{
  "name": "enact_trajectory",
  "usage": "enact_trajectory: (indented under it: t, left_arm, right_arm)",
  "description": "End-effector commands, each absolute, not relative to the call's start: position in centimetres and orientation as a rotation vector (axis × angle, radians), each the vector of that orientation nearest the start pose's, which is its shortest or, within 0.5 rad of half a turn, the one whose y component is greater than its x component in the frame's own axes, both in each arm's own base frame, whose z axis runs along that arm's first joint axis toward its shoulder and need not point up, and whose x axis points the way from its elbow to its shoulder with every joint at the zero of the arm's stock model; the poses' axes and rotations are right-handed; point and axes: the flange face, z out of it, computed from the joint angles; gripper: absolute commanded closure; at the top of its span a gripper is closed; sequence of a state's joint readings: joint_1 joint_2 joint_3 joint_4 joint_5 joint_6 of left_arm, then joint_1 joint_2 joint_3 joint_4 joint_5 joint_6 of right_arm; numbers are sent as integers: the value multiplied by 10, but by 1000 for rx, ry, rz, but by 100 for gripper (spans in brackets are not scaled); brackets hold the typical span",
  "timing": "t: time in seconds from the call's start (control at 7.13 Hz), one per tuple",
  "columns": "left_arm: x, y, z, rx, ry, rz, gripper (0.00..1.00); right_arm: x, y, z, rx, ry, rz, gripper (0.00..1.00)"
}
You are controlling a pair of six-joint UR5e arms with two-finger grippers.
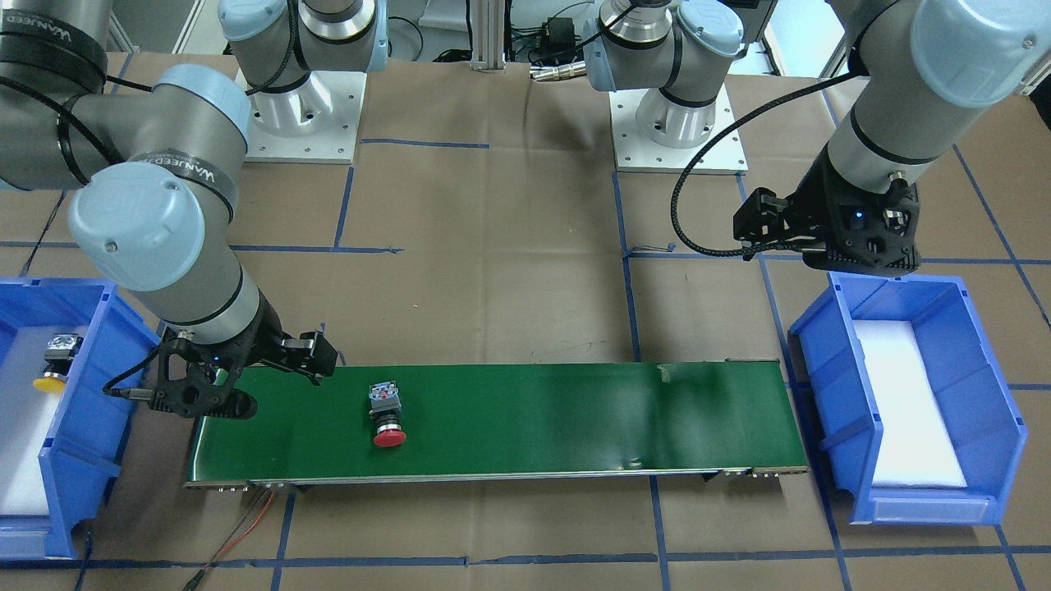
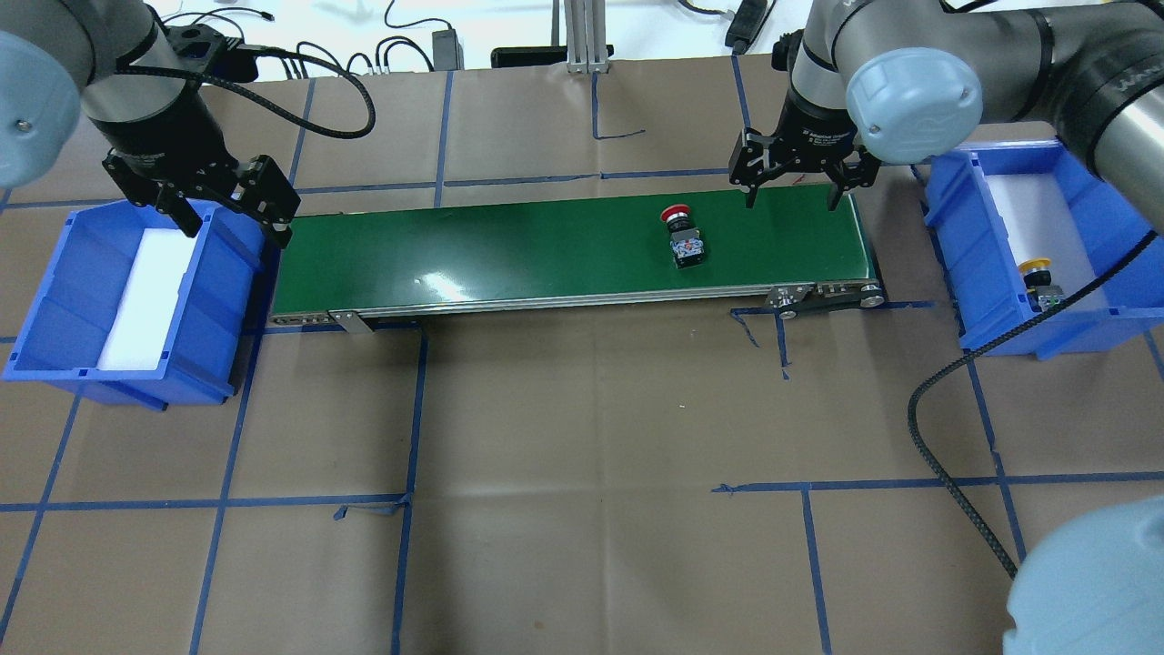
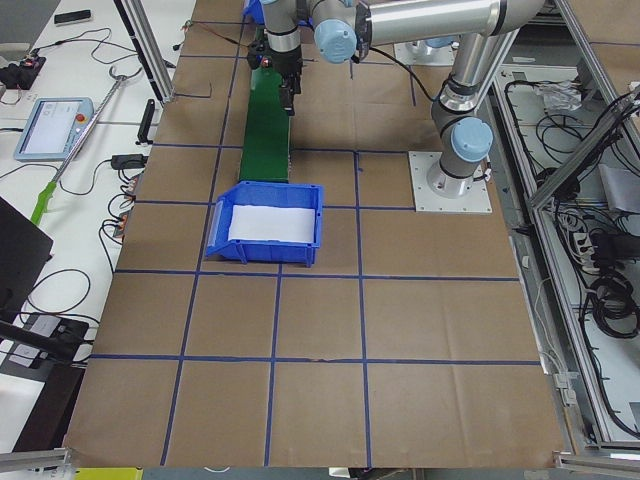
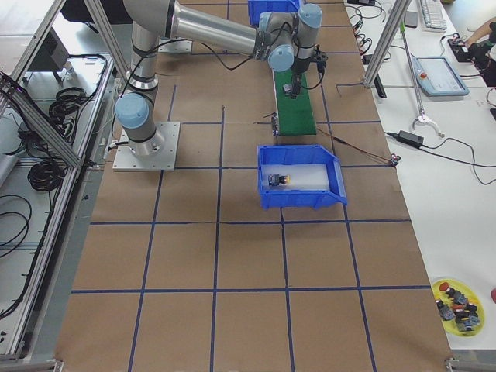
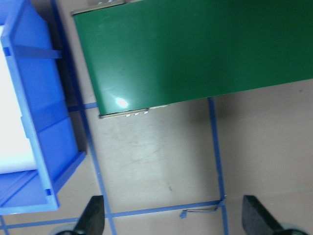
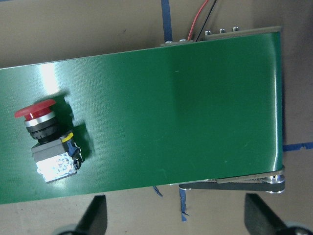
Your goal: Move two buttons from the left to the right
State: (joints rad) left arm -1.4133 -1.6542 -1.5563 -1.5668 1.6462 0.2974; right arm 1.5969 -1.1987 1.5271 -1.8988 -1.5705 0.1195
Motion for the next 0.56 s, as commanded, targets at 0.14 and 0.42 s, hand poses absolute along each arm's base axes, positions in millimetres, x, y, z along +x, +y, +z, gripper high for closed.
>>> enact_trajectory:
  t: [0.14,0.42]
  left_arm:
    - [-46,-542,466,49,3148,54,1]
    - [-54,-550,474,5,3142,41,1]
  right_arm:
    - [165,-635,311,116,3112,-52,0]
    - [166,-634,308,116,3100,-40,0]
